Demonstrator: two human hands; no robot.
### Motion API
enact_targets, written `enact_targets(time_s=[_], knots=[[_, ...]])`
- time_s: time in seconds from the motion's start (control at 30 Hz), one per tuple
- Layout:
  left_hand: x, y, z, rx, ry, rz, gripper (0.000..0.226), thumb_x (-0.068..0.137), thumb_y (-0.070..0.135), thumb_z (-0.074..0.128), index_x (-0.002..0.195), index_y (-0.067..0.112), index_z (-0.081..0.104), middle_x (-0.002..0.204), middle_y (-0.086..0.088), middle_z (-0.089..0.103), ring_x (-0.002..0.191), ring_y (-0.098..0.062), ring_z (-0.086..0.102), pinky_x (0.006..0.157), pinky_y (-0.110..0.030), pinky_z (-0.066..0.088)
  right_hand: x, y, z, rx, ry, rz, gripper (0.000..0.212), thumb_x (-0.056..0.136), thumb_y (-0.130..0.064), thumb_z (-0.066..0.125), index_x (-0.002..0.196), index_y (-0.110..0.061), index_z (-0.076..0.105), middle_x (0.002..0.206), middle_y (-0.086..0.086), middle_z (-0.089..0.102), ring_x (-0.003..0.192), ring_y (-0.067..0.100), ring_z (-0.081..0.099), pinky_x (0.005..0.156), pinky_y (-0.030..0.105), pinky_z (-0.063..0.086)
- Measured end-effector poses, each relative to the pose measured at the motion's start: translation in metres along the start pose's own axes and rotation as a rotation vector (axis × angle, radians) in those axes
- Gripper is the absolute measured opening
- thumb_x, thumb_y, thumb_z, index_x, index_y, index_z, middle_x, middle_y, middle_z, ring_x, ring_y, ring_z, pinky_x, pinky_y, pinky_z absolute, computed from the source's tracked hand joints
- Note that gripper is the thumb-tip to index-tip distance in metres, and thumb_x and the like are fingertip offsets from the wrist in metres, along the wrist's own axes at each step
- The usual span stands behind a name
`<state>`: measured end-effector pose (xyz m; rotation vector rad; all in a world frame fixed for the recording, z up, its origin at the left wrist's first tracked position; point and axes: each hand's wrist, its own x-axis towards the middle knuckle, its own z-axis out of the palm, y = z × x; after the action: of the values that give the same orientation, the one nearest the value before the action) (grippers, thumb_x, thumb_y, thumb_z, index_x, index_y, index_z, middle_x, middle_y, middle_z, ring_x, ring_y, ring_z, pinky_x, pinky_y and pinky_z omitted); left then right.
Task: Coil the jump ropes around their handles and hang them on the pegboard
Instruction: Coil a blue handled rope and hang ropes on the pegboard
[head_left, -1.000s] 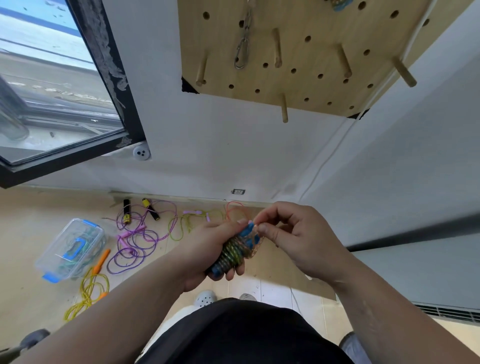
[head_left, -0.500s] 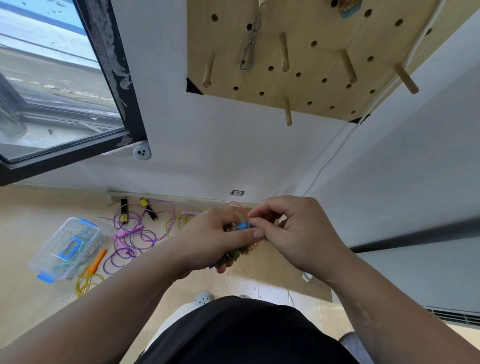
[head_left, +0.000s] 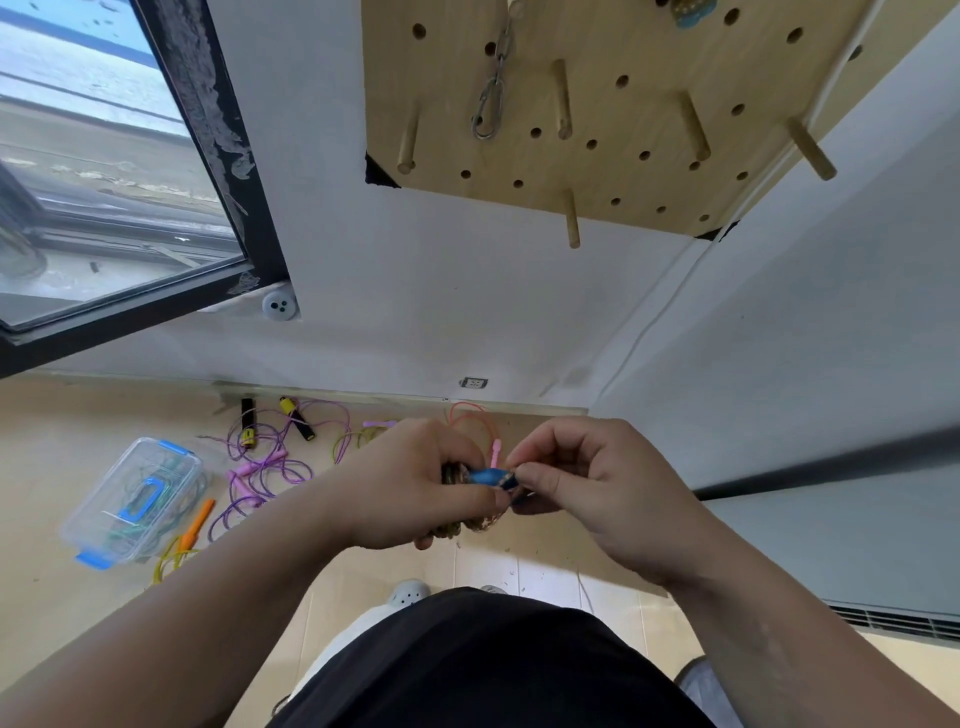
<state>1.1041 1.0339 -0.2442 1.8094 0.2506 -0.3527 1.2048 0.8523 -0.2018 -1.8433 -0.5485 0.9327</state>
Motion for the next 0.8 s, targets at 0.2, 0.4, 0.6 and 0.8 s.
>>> enact_targets(time_s=[0.2,0.4,0.6,0.8], knots=[[0.004,0.002,-0.013,0.096,-0.109,0.069,0.014,0.089,0.025,0.077,0.081,0.013,0.075,0.067,-0.008,0.07,0.051,-0.019,0.064,0.049,-0.027,0.05,0.0,0.002,0.002,0.196,-0.048,0.112,0.01,0.093,0.007,0.062,0.089,0.0,0.07,0.084,0.015,0.072,0.082,0.023,0.074,0.073,0.038,0.063],[0.005,-0.001,-0.017,0.141,-0.172,0.14,0.033,0.078,0.047,0.071,0.083,0.015,0.076,0.066,-0.004,0.07,0.053,-0.021,0.065,0.049,-0.03,0.051,-0.002,0.008,0.002,0.362,-0.13,0.197,0.017,0.091,0.01,0.061,0.083,-0.002,0.069,0.086,0.017,0.069,0.082,0.025,0.071,0.074,0.033,0.062],[0.012,-0.003,-0.001,0.444,0.162,0.243,0.043,0.076,0.066,0.056,0.065,0.025,0.064,0.055,0.002,0.052,0.055,-0.018,0.047,0.053,-0.036,0.043,0.005,0.015,-0.001,0.275,0.031,0.16,0.016,0.096,0.005,0.059,0.086,-0.004,0.068,0.09,0.014,0.068,0.084,0.02,0.07,0.077,0.032,0.062],[0.008,0.012,-0.003,0.312,0.041,0.114,0.034,0.082,0.053,0.072,0.068,0.021,0.07,0.058,0.001,0.063,0.049,-0.012,0.056,0.05,-0.031,0.045,0.0,0.014,-0.014,-0.214,-0.038,-0.106,0.012,0.095,-0.001,0.064,0.092,-0.011,0.069,0.091,0.008,0.07,0.087,0.021,0.069,0.083,0.031,0.056]])
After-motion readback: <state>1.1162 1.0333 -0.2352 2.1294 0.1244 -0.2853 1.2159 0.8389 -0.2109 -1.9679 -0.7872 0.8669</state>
